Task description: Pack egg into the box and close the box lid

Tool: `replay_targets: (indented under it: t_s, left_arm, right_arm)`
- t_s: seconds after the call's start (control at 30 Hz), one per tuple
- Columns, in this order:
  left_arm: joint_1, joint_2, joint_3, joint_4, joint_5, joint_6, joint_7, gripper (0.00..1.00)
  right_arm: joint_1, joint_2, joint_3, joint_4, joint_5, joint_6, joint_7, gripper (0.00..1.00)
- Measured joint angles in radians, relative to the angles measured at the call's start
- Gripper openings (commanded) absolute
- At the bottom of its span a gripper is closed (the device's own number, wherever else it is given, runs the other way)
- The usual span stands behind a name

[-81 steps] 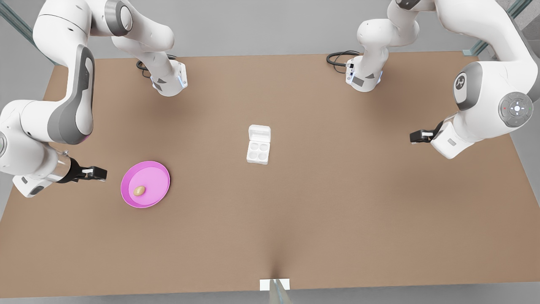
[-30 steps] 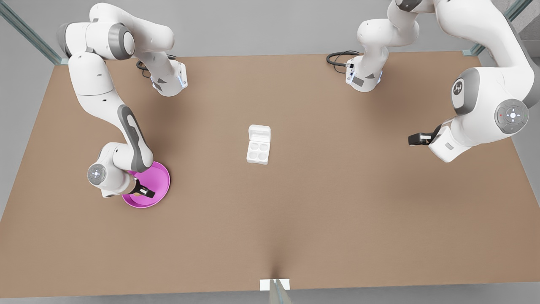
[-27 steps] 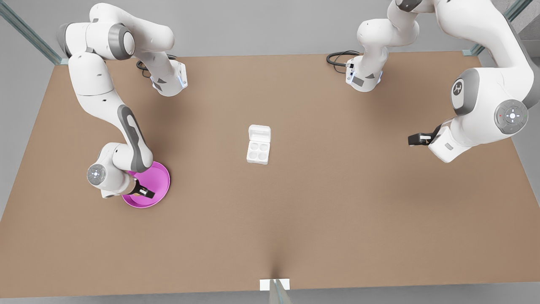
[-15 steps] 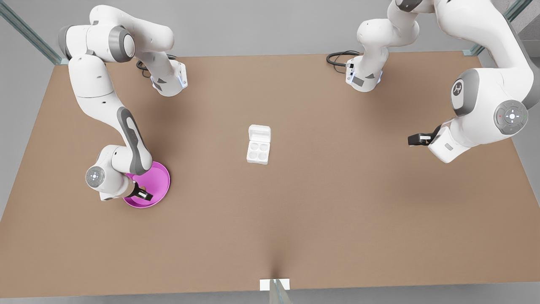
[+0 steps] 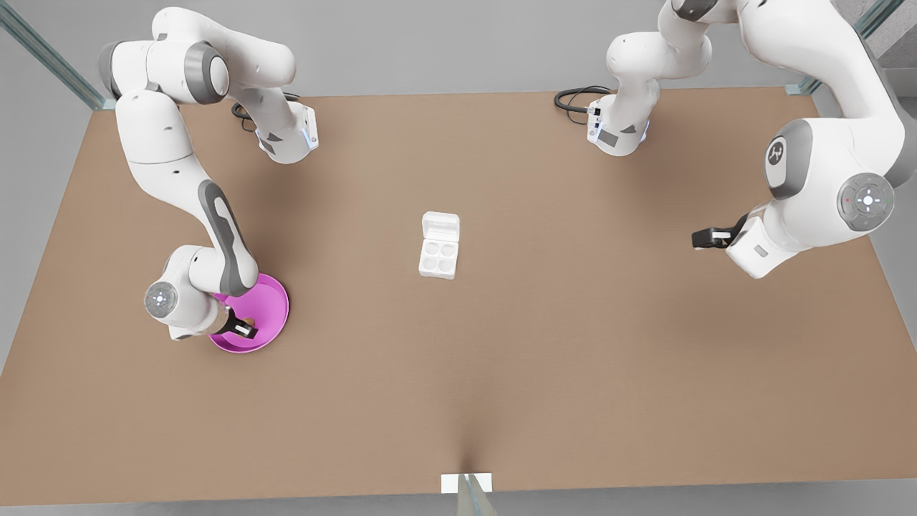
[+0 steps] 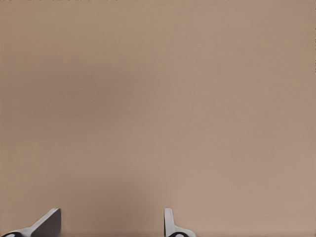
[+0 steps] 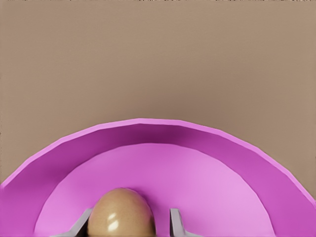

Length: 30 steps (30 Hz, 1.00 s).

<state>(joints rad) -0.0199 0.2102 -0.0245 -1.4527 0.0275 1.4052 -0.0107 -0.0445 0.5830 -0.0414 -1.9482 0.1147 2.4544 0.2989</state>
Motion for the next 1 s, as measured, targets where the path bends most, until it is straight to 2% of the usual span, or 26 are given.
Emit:
replay_targets:
  t_s: [0.23, 0.9, 1.0]
  left_arm:
    - [0.0, 0.002, 0.0, 0.0, 0.0, 0.0, 0.0, 1.0]
    - [0.0, 0.002, 0.0, -0.008, 0.0, 0.009, 0.0, 1.0]
    - [-0.001, 0.002, -0.001, -0.008, 0.0, 0.009, 0.0, 1.0]
  right_arm:
    - [-0.005, 0.003, 0.0, 0.012, 0.0, -0.002, -0.013, 0.53]
    - [-0.003, -0.022, 0.001, 0.012, 0.02, 0.0, -0.032, 0.56]
    - [0.039, -0.047, 0.002, 0.058, 0.019, -0.047, -0.031, 0.56]
